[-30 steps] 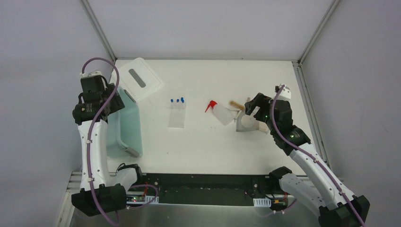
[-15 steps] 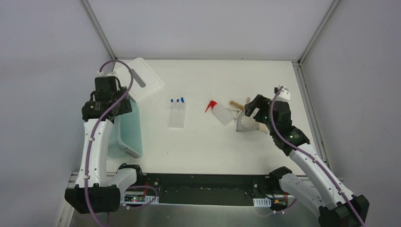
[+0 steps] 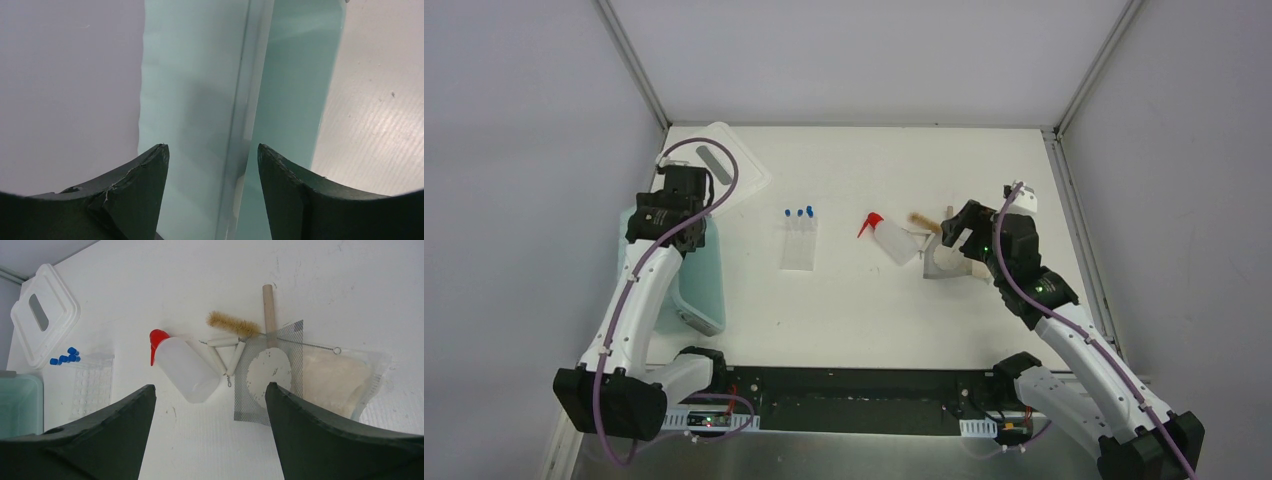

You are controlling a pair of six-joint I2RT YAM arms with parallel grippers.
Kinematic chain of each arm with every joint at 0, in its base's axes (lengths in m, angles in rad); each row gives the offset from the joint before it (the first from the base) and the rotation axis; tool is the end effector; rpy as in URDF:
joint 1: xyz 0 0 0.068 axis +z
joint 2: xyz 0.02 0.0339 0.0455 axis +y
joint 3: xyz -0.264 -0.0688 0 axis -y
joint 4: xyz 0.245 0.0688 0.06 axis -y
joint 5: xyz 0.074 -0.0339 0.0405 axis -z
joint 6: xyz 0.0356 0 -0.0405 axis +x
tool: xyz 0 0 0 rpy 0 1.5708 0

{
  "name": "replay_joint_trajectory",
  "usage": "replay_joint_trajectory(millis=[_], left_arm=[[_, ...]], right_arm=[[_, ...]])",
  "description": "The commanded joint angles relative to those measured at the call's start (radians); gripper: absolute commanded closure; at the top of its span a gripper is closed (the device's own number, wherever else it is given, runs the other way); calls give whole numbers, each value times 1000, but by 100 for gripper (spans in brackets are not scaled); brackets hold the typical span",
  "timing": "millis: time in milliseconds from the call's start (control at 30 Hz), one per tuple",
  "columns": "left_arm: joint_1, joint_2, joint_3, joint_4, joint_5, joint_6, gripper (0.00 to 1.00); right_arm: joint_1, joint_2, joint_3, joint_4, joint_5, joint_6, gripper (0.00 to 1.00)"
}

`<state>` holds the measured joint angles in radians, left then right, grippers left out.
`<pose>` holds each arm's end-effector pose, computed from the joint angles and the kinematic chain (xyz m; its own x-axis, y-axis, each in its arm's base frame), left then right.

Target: Organize the chemistry lab equipment

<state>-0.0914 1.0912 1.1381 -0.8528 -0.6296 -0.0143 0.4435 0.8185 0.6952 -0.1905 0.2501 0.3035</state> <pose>0.2123 0.0016 0.3450 -0.7136 0.0538 -0.6985 -0.3425 0.8430 0.4149 0.1784 0.0750 0.3022 -0.3268 0.1653 -0.9305 -0.1105 0.9711 0.2114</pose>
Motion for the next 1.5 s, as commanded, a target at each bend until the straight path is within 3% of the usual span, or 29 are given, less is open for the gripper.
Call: replay_joint_trajectory(millis=[0,100,533,633,767,933,1100,1467], left_arm=[[-18,32,-12,-11,-108,19,34],[-21,47,-13,-11,-127,18,37],[-21,17,8,-43,-173,-29,79],[-21,-3,38,-46,-143,-42,84],[-18,-18,90,-60,-46,-84,100],[-1,-22,162,-81,96,-130,100],[66,-40,202,-88,323,-162,100],[259,-31,130,-85,725,-142,100]], right_arm=[[-4,2,2,42,10,15,16],[-5,1,-2,47,13,17,16],[-5,-8,-11,46,21,23,16],[-5,-7,-8,46,21,23,16],[-5,-12,-6,46,20,26,16],[-4,-26,-9,35,29,25,16],[-4,-37,-15,25,35,23,16],[-4,-36,-15,25,31,25,16]])
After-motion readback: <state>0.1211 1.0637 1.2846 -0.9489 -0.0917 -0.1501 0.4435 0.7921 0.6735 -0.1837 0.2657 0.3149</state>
